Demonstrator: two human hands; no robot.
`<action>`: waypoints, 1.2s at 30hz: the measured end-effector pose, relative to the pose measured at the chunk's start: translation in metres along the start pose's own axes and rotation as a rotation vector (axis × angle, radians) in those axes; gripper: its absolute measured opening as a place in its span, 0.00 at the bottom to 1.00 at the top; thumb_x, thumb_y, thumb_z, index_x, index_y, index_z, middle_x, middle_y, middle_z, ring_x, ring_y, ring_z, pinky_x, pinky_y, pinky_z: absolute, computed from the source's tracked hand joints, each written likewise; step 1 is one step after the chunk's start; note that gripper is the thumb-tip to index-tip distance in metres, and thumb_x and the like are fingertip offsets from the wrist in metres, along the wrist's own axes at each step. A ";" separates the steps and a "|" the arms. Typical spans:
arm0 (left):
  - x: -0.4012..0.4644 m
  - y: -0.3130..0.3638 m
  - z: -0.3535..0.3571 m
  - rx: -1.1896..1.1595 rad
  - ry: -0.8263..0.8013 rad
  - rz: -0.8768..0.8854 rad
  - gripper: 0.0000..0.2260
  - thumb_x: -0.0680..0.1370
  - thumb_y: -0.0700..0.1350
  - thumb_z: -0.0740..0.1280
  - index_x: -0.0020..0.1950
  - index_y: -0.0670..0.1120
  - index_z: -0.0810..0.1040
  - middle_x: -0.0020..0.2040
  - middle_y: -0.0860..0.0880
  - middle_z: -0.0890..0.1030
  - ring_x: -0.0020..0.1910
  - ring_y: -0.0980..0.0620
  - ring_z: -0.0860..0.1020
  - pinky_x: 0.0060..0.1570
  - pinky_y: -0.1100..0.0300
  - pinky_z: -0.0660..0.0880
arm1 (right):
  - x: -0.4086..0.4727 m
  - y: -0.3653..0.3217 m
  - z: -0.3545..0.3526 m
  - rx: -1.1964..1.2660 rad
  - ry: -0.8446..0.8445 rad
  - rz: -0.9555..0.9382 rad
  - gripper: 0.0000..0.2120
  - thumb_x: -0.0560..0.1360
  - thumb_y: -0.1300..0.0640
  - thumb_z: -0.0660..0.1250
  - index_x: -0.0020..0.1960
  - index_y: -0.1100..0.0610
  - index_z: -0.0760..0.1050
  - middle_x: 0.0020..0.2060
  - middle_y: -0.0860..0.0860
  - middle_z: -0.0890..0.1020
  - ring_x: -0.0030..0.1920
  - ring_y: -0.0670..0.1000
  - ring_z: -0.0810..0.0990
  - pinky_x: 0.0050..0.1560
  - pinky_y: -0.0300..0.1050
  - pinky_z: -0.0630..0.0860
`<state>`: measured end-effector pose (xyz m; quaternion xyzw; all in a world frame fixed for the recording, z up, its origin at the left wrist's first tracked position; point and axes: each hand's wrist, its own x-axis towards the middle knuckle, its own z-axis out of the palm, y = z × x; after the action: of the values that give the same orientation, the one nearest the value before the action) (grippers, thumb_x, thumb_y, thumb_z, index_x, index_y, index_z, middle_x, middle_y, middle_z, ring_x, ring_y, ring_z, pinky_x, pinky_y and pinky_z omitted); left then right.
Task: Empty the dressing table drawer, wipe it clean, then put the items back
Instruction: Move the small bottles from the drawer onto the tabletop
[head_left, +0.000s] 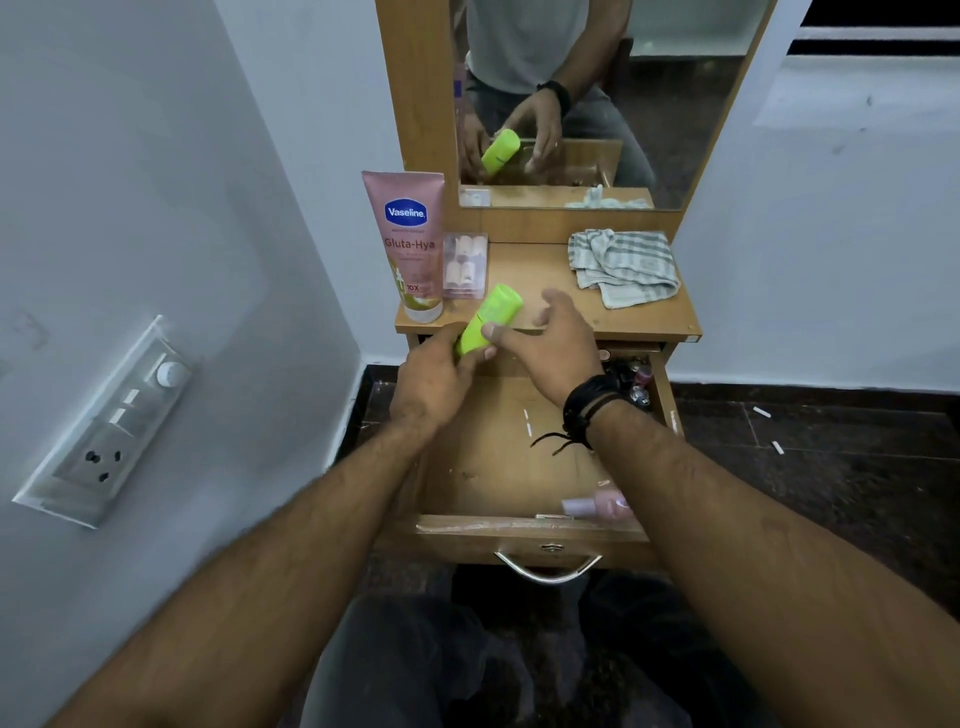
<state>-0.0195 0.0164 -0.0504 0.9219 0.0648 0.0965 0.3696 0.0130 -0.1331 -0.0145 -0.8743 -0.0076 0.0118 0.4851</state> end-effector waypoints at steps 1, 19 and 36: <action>0.001 0.002 0.002 -0.009 0.002 -0.002 0.20 0.81 0.59 0.66 0.69 0.49 0.76 0.56 0.47 0.84 0.52 0.45 0.80 0.45 0.57 0.70 | 0.001 0.000 0.003 0.111 -0.038 0.048 0.38 0.70 0.45 0.78 0.74 0.57 0.68 0.59 0.53 0.80 0.61 0.52 0.78 0.65 0.49 0.74; 0.014 0.015 -0.009 -0.273 0.161 -0.003 0.20 0.76 0.48 0.75 0.67 0.48 0.78 0.62 0.50 0.79 0.60 0.52 0.76 0.62 0.51 0.75 | 0.041 -0.004 -0.020 0.182 -0.261 -0.187 0.27 0.69 0.59 0.79 0.65 0.47 0.75 0.49 0.44 0.77 0.42 0.43 0.78 0.43 0.43 0.81; 0.015 0.014 -0.004 -0.213 0.164 0.006 0.19 0.81 0.35 0.65 0.72 0.43 0.74 0.68 0.48 0.78 0.64 0.52 0.76 0.67 0.56 0.74 | 0.054 -0.021 0.024 -0.262 -0.027 -0.269 0.13 0.70 0.47 0.73 0.49 0.54 0.82 0.44 0.50 0.84 0.47 0.54 0.81 0.47 0.51 0.78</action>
<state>-0.0050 0.0119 -0.0360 0.8666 0.0813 0.1791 0.4587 0.0661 -0.1003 -0.0106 -0.9208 -0.1326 -0.0425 0.3643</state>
